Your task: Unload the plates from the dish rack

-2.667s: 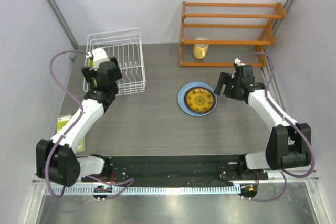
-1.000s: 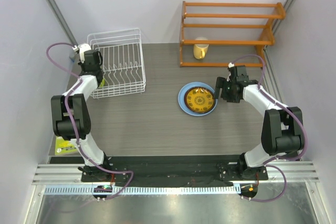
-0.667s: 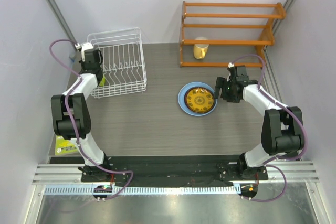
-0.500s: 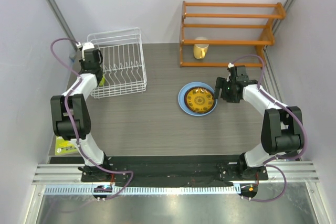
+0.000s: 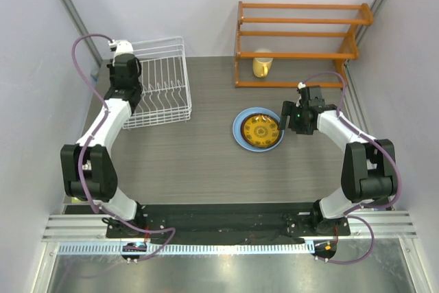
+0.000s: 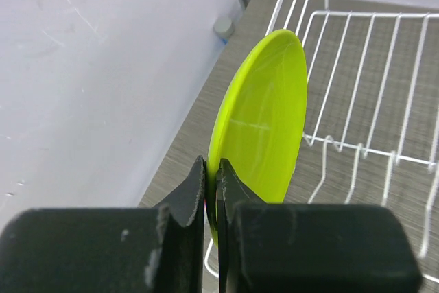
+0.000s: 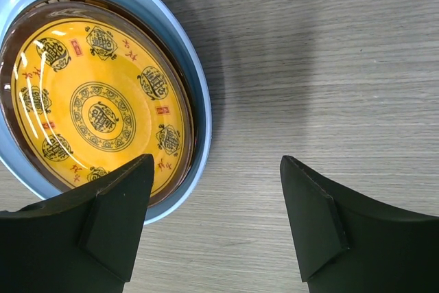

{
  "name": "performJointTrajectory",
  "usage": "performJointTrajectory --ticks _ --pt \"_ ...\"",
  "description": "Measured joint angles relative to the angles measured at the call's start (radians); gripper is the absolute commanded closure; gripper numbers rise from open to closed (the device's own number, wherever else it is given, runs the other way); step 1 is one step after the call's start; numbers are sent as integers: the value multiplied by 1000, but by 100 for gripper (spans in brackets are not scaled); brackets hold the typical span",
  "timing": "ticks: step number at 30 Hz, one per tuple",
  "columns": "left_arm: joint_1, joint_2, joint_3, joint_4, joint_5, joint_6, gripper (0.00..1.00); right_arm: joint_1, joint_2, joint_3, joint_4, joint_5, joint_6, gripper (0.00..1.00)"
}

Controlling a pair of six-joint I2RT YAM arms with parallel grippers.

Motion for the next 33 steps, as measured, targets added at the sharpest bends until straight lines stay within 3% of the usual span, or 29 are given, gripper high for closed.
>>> performJointTrajectory --ticks 8,14,22,28,33 --pt "-39 -141 15 -88 42 -61 100 0 -107 7 -8 18 5 20" --pt "-40 -256 15 -156 343 -314 100 0 -196 63 -1 -39 28 20" --pt "-115 -227 -163 -26 782 -668 100 21 -243 64 132 -221 126 19" --pt "-237 -173 -262 69 948 -819 100 82 -217 59 242 -304 193 19" --pt "-306 -171 -294 160 997 -892 100 123 -181 41 326 -351 245 19"
